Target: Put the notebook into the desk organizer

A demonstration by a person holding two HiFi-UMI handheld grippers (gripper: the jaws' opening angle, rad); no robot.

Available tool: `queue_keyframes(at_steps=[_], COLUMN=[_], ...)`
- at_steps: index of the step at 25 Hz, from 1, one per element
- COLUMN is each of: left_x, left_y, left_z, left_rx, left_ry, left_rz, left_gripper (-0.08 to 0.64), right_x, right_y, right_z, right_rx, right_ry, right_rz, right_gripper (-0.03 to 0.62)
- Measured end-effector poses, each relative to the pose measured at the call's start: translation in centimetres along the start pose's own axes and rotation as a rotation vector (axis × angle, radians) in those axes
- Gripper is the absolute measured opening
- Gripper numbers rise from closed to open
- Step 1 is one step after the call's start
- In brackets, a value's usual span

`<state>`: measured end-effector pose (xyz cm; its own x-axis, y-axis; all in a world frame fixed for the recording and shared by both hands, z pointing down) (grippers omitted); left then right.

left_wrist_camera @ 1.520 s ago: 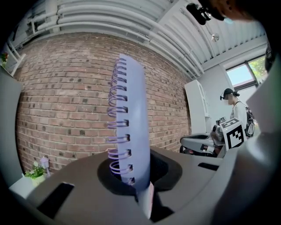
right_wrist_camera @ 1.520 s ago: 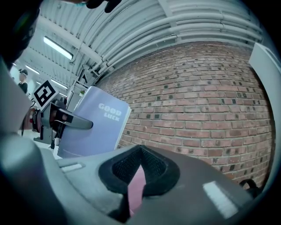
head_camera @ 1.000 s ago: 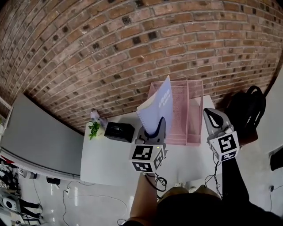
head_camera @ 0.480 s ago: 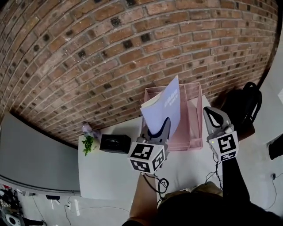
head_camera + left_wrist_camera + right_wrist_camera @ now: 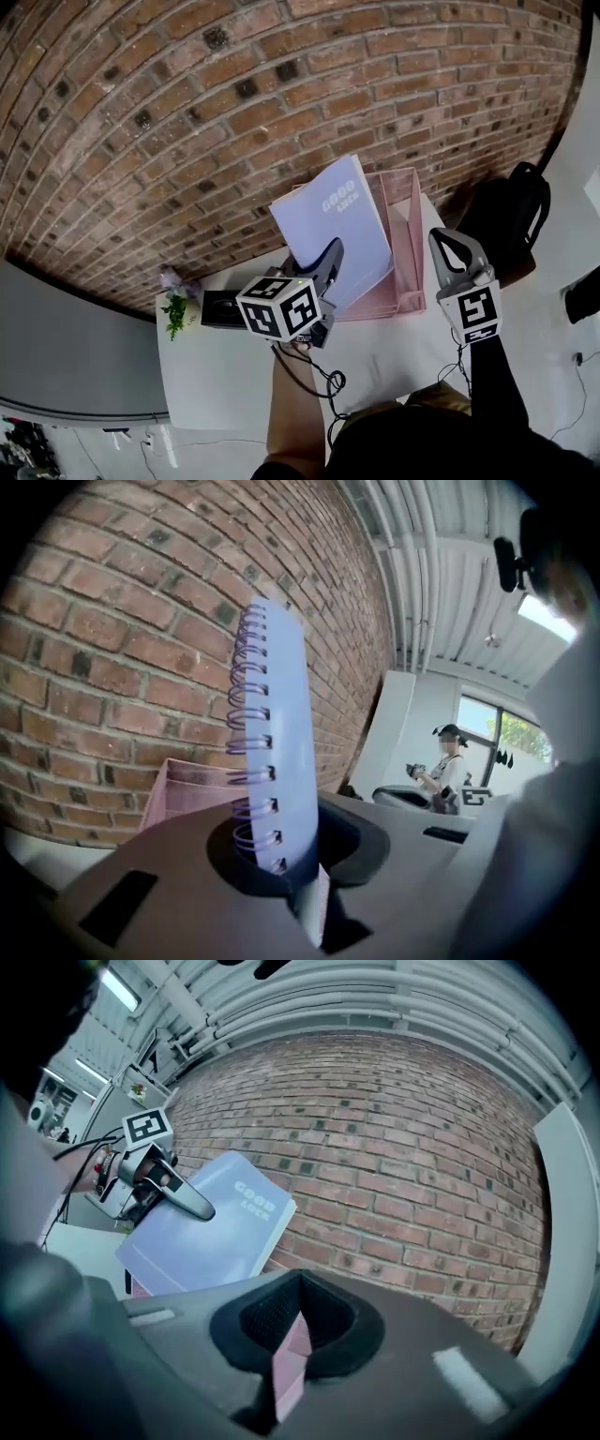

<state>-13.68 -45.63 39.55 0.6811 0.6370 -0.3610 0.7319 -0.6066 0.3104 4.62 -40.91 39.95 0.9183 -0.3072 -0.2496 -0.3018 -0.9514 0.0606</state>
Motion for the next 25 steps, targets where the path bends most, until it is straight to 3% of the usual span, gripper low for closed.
queue_keyframes(at_steps=[6,10,14,25], left_x=[-4.2,-5.4,-5.4,-5.5], left_y=[1.8,3.5,5.1,7.8], left_z=[-0.2,-2.0,-3.1,-3.7], left_rx=[-0.183,-0.319,-0.393,-0.582], left_ry=[0.188,0.341,0.427,0.535], left_rz=[0.279,0.385,0.379,0.201], left_gripper=[0.065,0.083,0.080,0.088], right_x=[0.8,1.3,1.8,2.7], right_y=[1.4,1.9,2.3,2.9], right_z=[-0.7,-1.7,-2.3,-3.1], right_rx=[-0.012,-0.030,-0.045,-0.059], right_ry=[0.007,0.014,0.018,0.016], right_rz=[0.013,0.018,0.020,0.021], right_gripper=[0.000,0.000,0.000,0.000])
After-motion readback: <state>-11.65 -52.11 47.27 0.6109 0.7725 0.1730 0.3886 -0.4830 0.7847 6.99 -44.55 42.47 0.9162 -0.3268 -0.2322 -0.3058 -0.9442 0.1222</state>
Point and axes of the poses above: the fingertips, and each gripper's own axes: y forward along the fingers, x to its right, z out of its top, the point moved 2 cm from there along -y, backward along the fingers
